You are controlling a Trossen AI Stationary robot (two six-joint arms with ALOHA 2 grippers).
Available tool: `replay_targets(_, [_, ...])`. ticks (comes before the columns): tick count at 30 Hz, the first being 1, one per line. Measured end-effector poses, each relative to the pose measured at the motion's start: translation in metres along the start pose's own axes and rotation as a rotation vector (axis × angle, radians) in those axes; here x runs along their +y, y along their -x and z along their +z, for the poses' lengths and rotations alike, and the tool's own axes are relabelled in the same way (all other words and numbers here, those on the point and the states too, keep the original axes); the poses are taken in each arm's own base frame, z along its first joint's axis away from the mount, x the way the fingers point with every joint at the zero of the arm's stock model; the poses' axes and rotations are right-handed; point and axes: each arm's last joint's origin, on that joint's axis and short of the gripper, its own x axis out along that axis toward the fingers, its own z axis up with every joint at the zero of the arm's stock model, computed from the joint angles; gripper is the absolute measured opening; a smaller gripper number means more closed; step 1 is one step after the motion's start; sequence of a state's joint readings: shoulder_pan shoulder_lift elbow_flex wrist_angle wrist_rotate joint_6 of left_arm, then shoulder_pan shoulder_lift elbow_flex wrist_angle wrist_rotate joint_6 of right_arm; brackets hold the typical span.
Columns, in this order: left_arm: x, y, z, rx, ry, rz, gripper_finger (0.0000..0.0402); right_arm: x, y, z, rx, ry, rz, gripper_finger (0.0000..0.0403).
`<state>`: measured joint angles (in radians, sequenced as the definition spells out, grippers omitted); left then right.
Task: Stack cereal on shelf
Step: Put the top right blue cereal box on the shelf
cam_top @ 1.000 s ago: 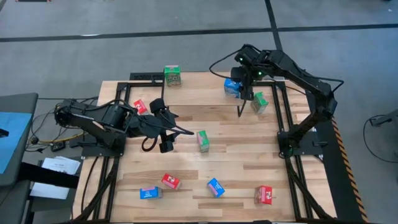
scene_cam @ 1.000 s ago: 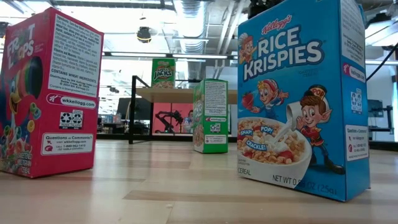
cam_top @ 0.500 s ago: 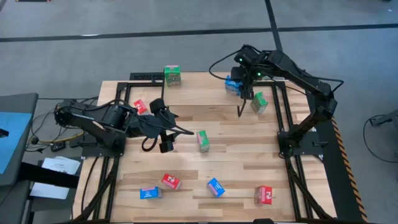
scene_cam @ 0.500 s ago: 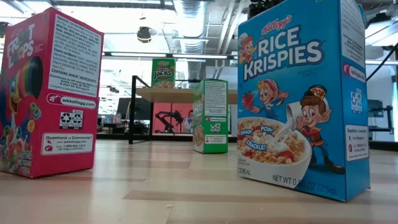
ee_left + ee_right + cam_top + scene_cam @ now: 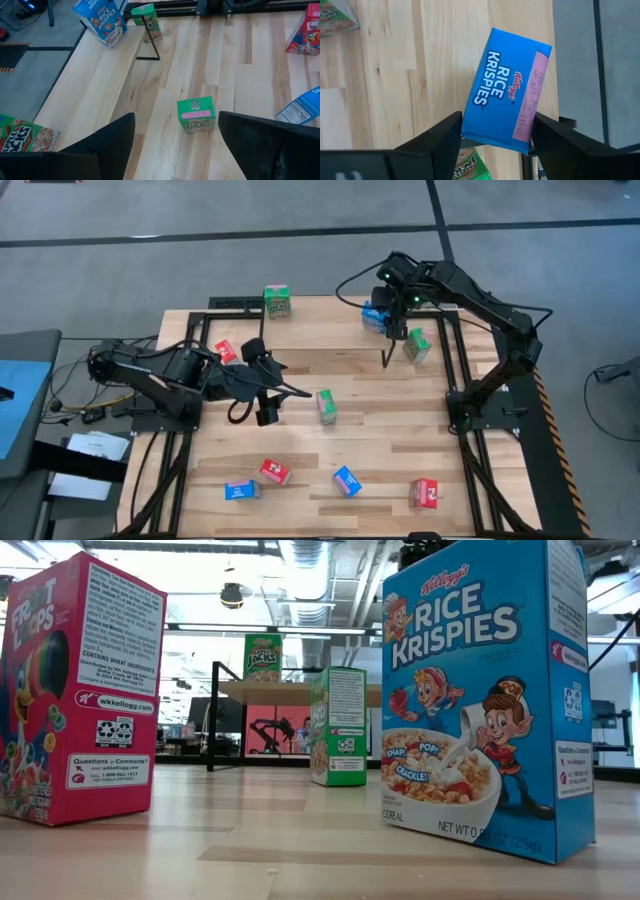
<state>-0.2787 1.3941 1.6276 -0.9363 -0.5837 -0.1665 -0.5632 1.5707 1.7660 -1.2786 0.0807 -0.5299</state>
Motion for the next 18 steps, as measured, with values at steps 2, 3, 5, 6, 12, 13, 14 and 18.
replay_targets(2, [-0.0001, 0.0, 0.0, 0.0, 0.003, -0.002, 0.0277, 0.0, 0.0, 0.0, 0.0, -0.011, 0.0, 0.0256])
replay_targets(3, [-0.0001, 0.0, 0.0, 0.0, 0.004, -0.002, 0.0277, 0.0, 0.0, 0.0, 0.0, -0.015, 0.0, 0.0256])
replay_targets(5, [-0.0001, 0.0, 0.0, 0.0, 0.002, -0.001, 0.0277, 0.0, 0.0, 0.0, 0.0, -0.017, 0.001, 0.0256])
replay_targets(6, [-0.0001, 0.0, 0.0, 0.0, -0.001, -0.002, 0.0277, 0.0, 0.0, 0.0, 0.0, -0.017, 0.001, 0.0256])
replay_targets(12, [-0.0001, 0.0, 0.0, 0.0, -0.004, -0.002, 0.0277, 0.0003, 0.0, 0.0002, -0.003, -0.025, 0.006, 0.0256])
replay_targets(13, [-0.0001, 0.0, 0.0, 0.0, -0.005, -0.002, 0.0277, 0.0003, 0.0, 0.0002, -0.003, -0.025, 0.006, 0.0256])
replay_targets(14, [-0.0001, 0.0, 0.0, 0.0, -0.004, -0.002, 0.0277, 0.0003, 0.0, 0.0002, -0.003, -0.025, 0.006, 0.0256])
replay_targets(18, [-0.0001, 0.0, 0.0, 0.0, -0.004, -0.001, 0.0277, 0.0003, 0.0, 0.0002, -0.003, -0.025, 0.006, 0.0256])
